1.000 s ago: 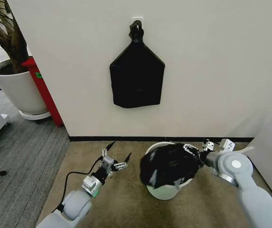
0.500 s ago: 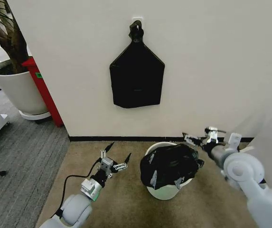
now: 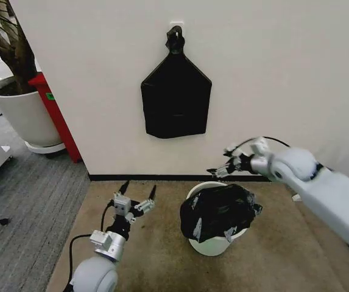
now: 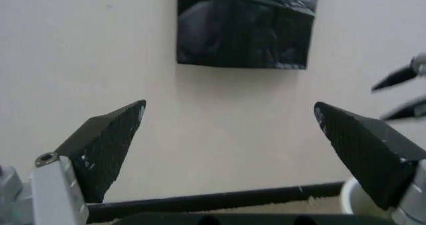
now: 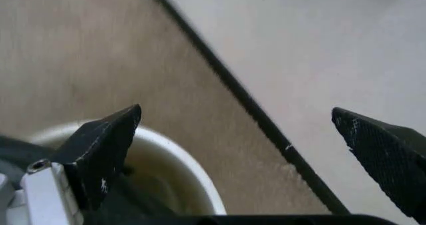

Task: Place the garbage bag over the trash bin.

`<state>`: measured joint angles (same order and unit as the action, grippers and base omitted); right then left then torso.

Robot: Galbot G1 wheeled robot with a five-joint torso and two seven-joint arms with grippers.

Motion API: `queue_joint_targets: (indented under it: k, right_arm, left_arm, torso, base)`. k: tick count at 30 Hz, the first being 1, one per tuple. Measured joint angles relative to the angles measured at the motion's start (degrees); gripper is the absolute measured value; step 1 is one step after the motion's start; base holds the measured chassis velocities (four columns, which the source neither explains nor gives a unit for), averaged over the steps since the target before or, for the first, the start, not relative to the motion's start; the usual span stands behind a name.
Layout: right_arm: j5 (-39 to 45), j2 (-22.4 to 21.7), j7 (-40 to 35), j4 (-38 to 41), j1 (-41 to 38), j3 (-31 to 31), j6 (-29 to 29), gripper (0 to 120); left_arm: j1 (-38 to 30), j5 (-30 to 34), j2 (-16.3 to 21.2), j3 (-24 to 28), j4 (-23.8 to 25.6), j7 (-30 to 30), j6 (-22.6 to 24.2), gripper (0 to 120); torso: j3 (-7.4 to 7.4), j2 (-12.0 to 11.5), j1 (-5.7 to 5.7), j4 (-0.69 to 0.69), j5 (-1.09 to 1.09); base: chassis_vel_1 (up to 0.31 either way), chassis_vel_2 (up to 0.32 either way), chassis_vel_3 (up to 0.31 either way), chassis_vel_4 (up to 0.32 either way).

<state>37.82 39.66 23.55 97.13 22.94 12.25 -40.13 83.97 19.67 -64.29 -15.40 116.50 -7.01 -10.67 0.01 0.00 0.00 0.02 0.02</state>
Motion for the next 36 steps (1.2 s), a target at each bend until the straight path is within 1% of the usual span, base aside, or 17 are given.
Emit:
queue_joint_targets:
  k: [1,2,4,5,7,9,11,14,17,19,20,25,27,28,34,35,36]
  right_arm:
    - [0.0,0.0,0.0,0.0,0.0,0.0,0.0,100]
    - [-1.5,0.9,3.3,-4.3,-8.4,8.8,-0.6,100]
    - [-3.7,1.8,7.1,-8.2,-14.8,17.7,-0.6,100]
    - [-3.7,1.8,7.1,-8.2,-14.8,17.7,-0.6,100]
    - [-4.3,3.1,9.1,-11.6,-18.8,24.6,-0.6,100]
    - [-4.5,4.0,10.0,-13.5,-20.9,29.1,-0.7,100]
    - [-5.7,5.5,10.2,-15.5,-21.6,32.6,-0.3,100]
    - [-6.6,7.1,9.9,-17.4,-21.2,33.6,0.0,99]
    - [-6.6,9.4,8.7,-19.6,-20.0,33.4,-0.2,91]
    - [-6.8,10.5,8.6,-21.0,-19.8,33.4,-0.2,85]
    - [-6.8,10.5,8.6,-21.0,-19.8,33.4,-0.2,85]
    - [-7.5,12.4,8.7,-23.5,-19.6,33.3,0.0,69]
    - [-7.6,12.5,8.7,-23.6,-19.5,33.2,0.0,60]
    - [-7.6,12.5,8.7,-23.6,-19.5,33.2,0.0,60]
    - [-7.0,12.5,7.3,-22.9,-18.3,31.9,-0.4,33]
    - [-7.0,12.5,7.3,-22.9,-18.3,31.9,-0.4,33]
    - [-6.5,12.5,6.7,-22.7,-18.2,31.7,-0.7,30]
  left_arm:
    - [0.0,0.0,0.0,0.0,0.0,0.0,0.0,100]
    - [0.5,-0.2,-1.8,-1.4,0.5,-0.2,0.0,100]
    - [0.8,-0.4,-2.5,-2.3,0.8,-0.2,0.0,100]
    - [0.8,-0.4,-2.5,-2.3,0.8,-0.2,0.0,100]
    - [1.1,-0.5,-2.7,-3.1,1.1,-0.1,-0.1,100]
    - [1.3,-0.6,-2.7,-3.6,1.3,0.0,-0.2,100]
    - [1.4,-0.6,-2.7,-4.1,1.7,0.1,-0.3,100]
    - [1.4,-0.6,-2.5,-4.5,2.1,0.3,-0.5,100]
    - [1.4,-0.5,-2.4,-4.6,2.4,0.4,-1.0,100]
    - [1.5,-0.5,-2.4,-4.6,2.6,0.5,-1.2,100]
    - [1.5,-0.5,-2.4,-4.6,2.6,0.5,-1.2,100]
    - [1.5,-0.5,-2.6,-4.5,2.4,0.6,-1.9,100]
    - [1.4,-0.5,-2.6,-4.4,2.1,0.6,-2.1,100]
    - [1.4,-0.5,-2.6,-4.4,2.1,0.6,-2.1,100]
    - [0.8,-0.5,-2.4,-4.1,1.6,0.6,-2.2,100]
    - [0.8,-0.5,-2.4,-4.1,1.6,0.6,-2.2,100]
    - [0.8,-0.5,-2.4,-4.1,1.6,0.6,-2.3,100]
  torso:
    - [0.0,0.0,0.0,0.0,0.0]
    - [0.0,0.0,0.0,0.01,-0.06]
    - [0.0,0.0,0.0,0.0,-0.06]
    - [0.0,0.0,0.0,0.0,-0.06]
    - [0.0,0.0,0.0,-0.01,0.01]
    - [0.0,0.0,0.0,-0.02,-0.04]
    - [0.0,0.0,0.0,-0.01,-0.03]
    - [-0.01,0.0,0.0,-0.03,-0.04]
    - [0.0,0.0,0.0,-0.01,-0.01]
    - [0.0,0.0,0.0,-0.01,-0.04]
    - [0.0,0.0,0.0,-0.01,-0.04]
    - [0.0,0.0,0.0,-0.01,-0.03]
    - [0.0,0.0,0.0,-0.01,-0.04]
    - [0.0,0.0,0.0,-0.01,-0.04]
    - [-0.01,0.0,0.0,-0.02,-0.03]
    - [-0.01,0.0,0.0,-0.02,-0.03]
    - [0.0,0.0,0.0,-0.02,-0.02]
  base:
    - [0.0,0.0,0.0,0.0]
    - [0.0,0.0,0.0,0.0]
    - [0.0,0.0,0.0,0.0]
    - [0.0,0.0,0.0,0.0]
    - [0.0,0.0,0.0,0.0]
    - [0.0,0.0,0.0,0.0]
    - [0.0,0.0,0.0,0.0]
    - [0.0,0.0,0.0,0.0]
    - [0.0,0.0,0.0,0.0]
    - [0.0,0.0,0.0,0.0]
    - [0.0,0.0,0.0,0.0]
    - [0.0,0.0,0.0,0.0]
    - [0.0,0.0,0.0,0.0]
    - [0.0,0.0,0.0,0.0]
    - [0.0,0.0,0.0,0.0]
    - [0.0,0.0,0.0,0.0]
    - [0.0,0.0,0.0,0.0]
